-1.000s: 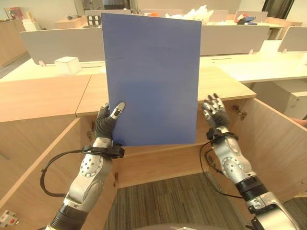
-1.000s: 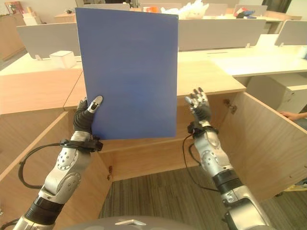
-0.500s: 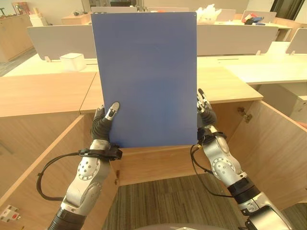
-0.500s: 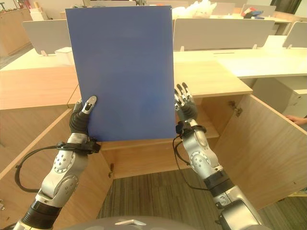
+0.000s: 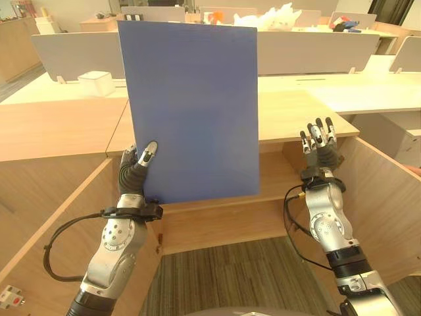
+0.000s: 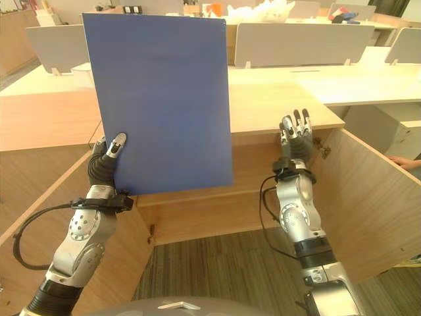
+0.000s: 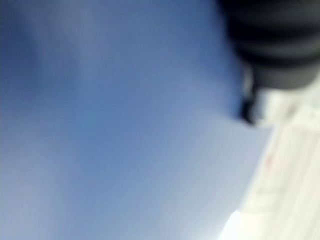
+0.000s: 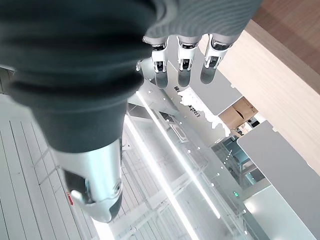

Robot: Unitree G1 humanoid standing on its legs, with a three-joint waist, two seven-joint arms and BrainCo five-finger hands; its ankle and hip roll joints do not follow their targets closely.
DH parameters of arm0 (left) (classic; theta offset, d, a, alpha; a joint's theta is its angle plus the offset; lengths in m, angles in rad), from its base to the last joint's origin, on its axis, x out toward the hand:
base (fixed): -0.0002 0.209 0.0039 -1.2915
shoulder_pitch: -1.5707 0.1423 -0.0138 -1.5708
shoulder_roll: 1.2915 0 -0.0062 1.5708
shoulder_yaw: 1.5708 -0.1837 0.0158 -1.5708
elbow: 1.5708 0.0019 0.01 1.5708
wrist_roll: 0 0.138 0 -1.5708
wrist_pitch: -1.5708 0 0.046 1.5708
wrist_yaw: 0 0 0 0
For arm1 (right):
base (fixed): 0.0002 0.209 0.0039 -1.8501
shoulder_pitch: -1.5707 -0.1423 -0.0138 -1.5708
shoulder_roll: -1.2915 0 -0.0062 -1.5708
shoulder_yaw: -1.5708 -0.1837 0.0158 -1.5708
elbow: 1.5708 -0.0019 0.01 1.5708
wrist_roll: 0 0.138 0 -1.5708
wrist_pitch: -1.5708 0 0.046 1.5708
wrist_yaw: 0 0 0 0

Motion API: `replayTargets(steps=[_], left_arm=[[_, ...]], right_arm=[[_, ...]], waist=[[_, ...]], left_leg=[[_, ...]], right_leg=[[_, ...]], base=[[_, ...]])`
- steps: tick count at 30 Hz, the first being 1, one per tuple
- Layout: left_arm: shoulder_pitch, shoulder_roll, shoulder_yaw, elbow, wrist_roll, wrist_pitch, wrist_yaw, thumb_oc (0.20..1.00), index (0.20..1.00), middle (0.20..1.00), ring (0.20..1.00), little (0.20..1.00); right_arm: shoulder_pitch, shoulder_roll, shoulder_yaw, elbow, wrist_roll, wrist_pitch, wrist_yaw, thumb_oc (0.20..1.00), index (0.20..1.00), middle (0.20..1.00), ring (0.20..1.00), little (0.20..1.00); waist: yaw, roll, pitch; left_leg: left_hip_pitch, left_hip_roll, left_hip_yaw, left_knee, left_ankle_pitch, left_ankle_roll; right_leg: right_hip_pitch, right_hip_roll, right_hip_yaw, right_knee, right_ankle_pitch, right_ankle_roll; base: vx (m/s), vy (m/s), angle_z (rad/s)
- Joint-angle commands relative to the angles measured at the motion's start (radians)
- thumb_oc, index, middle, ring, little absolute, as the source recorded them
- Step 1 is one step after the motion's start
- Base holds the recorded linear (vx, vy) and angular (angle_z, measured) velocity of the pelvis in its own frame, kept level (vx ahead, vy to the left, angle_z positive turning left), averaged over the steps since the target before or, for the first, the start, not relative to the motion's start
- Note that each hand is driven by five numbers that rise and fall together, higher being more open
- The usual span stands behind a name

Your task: Put the empty folder in the office cabinet

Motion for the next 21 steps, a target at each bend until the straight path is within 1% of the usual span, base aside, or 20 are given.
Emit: replayTargets(steps=[1, 5, 11, 15, 16, 17, 18, 20, 21], left_arm=[[-0.035, 0.025, 0.043, -0.041, 0.04, -0.053, 0.012, 0.2, 0.2, 0.2, 0.2, 0.2], [-0.034, 0.019, 0.042, -0.042, 0.047, -0.051, 0.011, 0.2, 0.2, 0.2, 0.2, 0.2], [-0.027, 0.008, 0.031, -0.039, 0.06, -0.051, 0.009, 0.2, 0.2, 0.2, 0.2, 0.2], [-0.024, 0.006, 0.029, -0.039, 0.059, -0.052, 0.008, 0.2, 0.2, 0.2, 0.2, 0.2], [-0.019, 0.004, 0.025, -0.039, 0.059, -0.05, 0.008, 0.2, 0.2, 0.2, 0.2, 0.2], [-0.019, 0.004, 0.025, -0.039, 0.059, -0.05, 0.008, 0.2, 0.2, 0.2, 0.2, 0.2], [-0.013, 0.002, 0.024, -0.04, 0.058, -0.053, 0.009, 0.2, 0.2, 0.2, 0.2, 0.2], [-0.008, 0.001, 0.024, -0.047, 0.055, -0.057, 0.012, 0.2, 0.2, 0.2, 0.2, 0.2], [-0.007, 0.001, 0.024, -0.048, 0.055, -0.057, 0.012, 0.2, 0.2, 0.2, 0.2, 0.2]], right_arm=[[-0.016, -0.011, -0.044, -0.116, -0.014, -0.058, 0.023, 1.0, 1.0, 1.0, 1.0, 1.0], [-0.006, -0.008, -0.029, -0.156, 0.0, -0.055, 0.047, 1.0, 1.0, 1.0, 1.0, 1.0], [0.005, -0.005, 0.059, -0.276, 0.002, -0.032, 0.111, 1.0, 1.0, 1.0, 1.0, 1.0], [0.006, -0.008, 0.077, -0.292, 0.0, -0.028, 0.121, 1.0, 1.0, 1.0, 1.0, 1.0], [0.01, -0.009, 0.118, -0.317, -0.002, -0.013, 0.139, 1.0, 1.0, 1.0, 1.0, 1.0], [0.01, -0.009, 0.118, -0.317, -0.002, -0.013, 0.139, 1.0, 1.0, 1.0, 1.0, 1.0], [0.005, -0.019, 0.169, -0.334, -0.005, 0.007, 0.155, 1.0, 1.0, 1.0, 1.0, 1.0], [0.001, -0.018, 0.23, -0.335, -0.005, 0.033, 0.166, 1.0, 1.0, 1.0, 1.0, 1.0], [0.001, -0.018, 0.231, -0.335, -0.005, 0.033, 0.166, 1.0, 1.0, 1.0, 1.0, 1.0]], waist=[[-0.014, -0.042, -0.046], [-0.015, -0.043, -0.045], [-0.015, -0.043, -0.041], [-0.015, -0.044, -0.041], [-0.014, -0.045, -0.04], [-0.014, -0.045, -0.04], [-0.013, -0.046, -0.037], [-0.008, -0.047, -0.035], [-0.009, -0.047, -0.035]], left_leg=[[-0.017, 0.017, -0.049, -0.009, -0.089, -0.024], [-0.015, 0.017, -0.047, -0.009, -0.09, -0.024], [-0.016, 0.021, -0.041, -0.009, -0.087, -0.027], [-0.016, 0.021, -0.04, -0.009, -0.087, -0.027], [-0.019, 0.022, -0.039, -0.009, -0.085, -0.027], [-0.019, 0.022, -0.039, -0.009, -0.085, -0.027], [-0.02, 0.023, -0.039, -0.009, -0.083, -0.028], [-0.023, 0.024, -0.04, -0.009, -0.08, -0.029], [-0.023, 0.024, -0.04, -0.009, -0.08, -0.029]], right_leg=[[0.047, -0.059, -0.059, 0.003, -0.056, 0.053], [0.045, -0.057, -0.056, 0.003, -0.055, 0.053], [0.04, -0.056, -0.052, 0.003, -0.053, 0.052], [0.039, -0.056, -0.052, 0.003, -0.053, 0.052], [0.036, -0.056, -0.051, 0.003, -0.052, 0.051], [0.036, -0.056, -0.051, 0.003, -0.052, 0.051], [0.035, -0.056, -0.051, 0.003, -0.05, 0.051], [0.034, -0.057, -0.052, 0.003, -0.05, 0.05], [0.034, -0.057, -0.052, 0.003, -0.05, 0.05]], base=[[0.0, 0.0, 0.0], [0.0, 0.0, 0.0], [0.0, 0.0, 0.0], [0.0, 0.0, 0.0], [0.0, 0.0, 0.0], [0.0, 0.0, 0.0], [0.0, 0.0, 0.0], [-0.03, 0.014, -0.04], [0.0, 0.0, 0.0]])
